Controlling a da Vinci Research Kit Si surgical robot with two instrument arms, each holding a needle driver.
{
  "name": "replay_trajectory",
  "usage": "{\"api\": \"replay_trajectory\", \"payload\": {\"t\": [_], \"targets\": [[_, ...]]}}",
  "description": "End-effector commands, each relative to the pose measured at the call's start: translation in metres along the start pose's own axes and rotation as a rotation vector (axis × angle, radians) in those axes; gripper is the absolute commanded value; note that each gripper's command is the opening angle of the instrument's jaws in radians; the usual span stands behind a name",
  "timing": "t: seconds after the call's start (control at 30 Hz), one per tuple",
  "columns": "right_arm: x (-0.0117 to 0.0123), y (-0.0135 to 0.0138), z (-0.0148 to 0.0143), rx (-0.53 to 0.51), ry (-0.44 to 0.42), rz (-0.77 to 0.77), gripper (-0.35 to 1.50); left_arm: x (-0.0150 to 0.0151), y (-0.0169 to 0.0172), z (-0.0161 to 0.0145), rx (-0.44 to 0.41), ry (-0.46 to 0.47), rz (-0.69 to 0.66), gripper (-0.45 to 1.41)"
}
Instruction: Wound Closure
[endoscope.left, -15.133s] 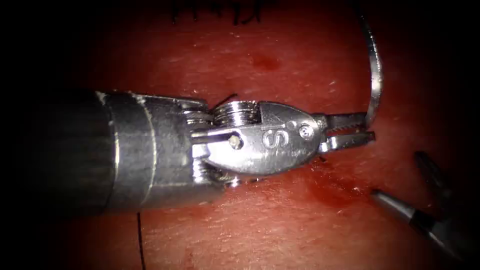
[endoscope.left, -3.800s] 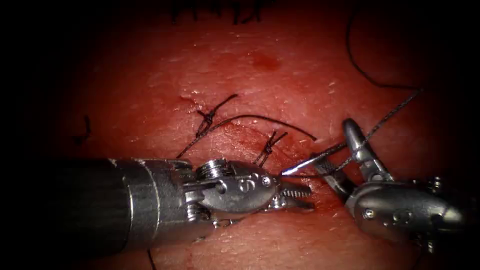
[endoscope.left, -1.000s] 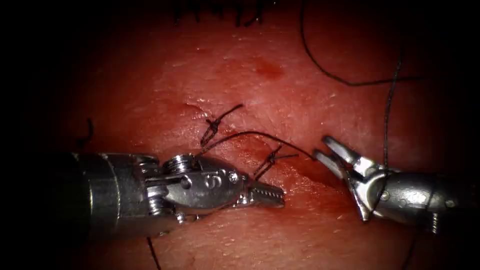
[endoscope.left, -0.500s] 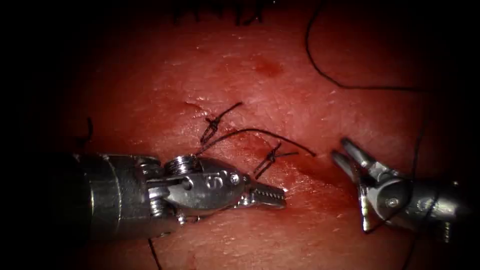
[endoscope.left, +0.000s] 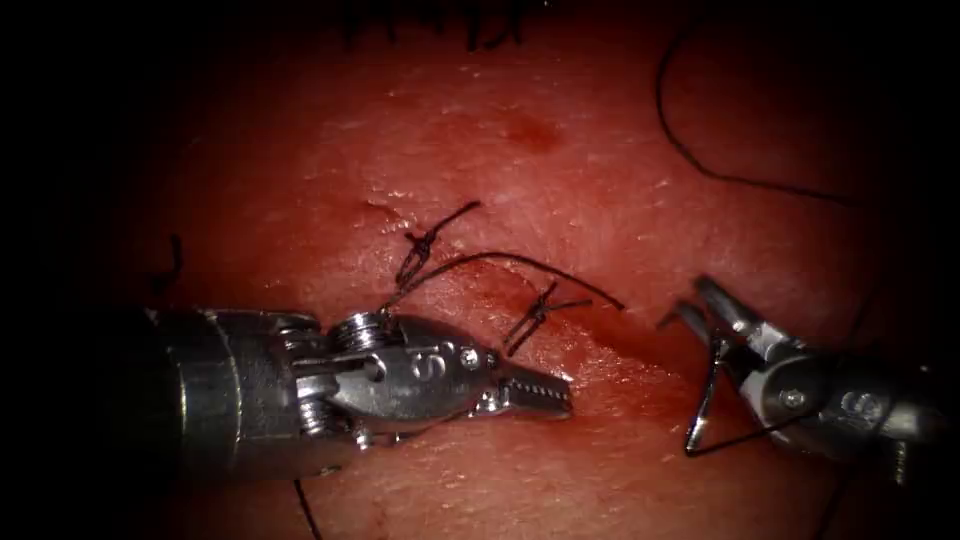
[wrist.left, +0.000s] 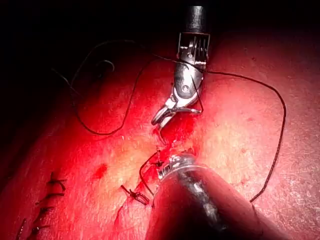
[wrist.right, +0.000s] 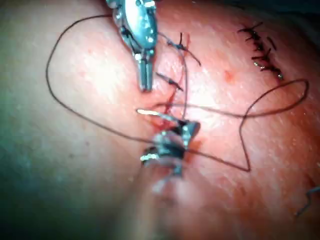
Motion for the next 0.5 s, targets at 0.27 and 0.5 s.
{"api": "replay_trajectory", "payload": {"t": [0.27,0.5], "targets": [[0.0009,-0.0016,0.0028,0.101,-0.077,-0.025,-0.35,0.0,-0.0001,0.0006,-0.002,0.0,0.001,-0.25],[-0.0019,-0.0015,0.0029,0.117,-0.158,0.04,-0.35,0.0,-0.0001,0.0007,-0.001,0.0,0.001,-0.25]]}}
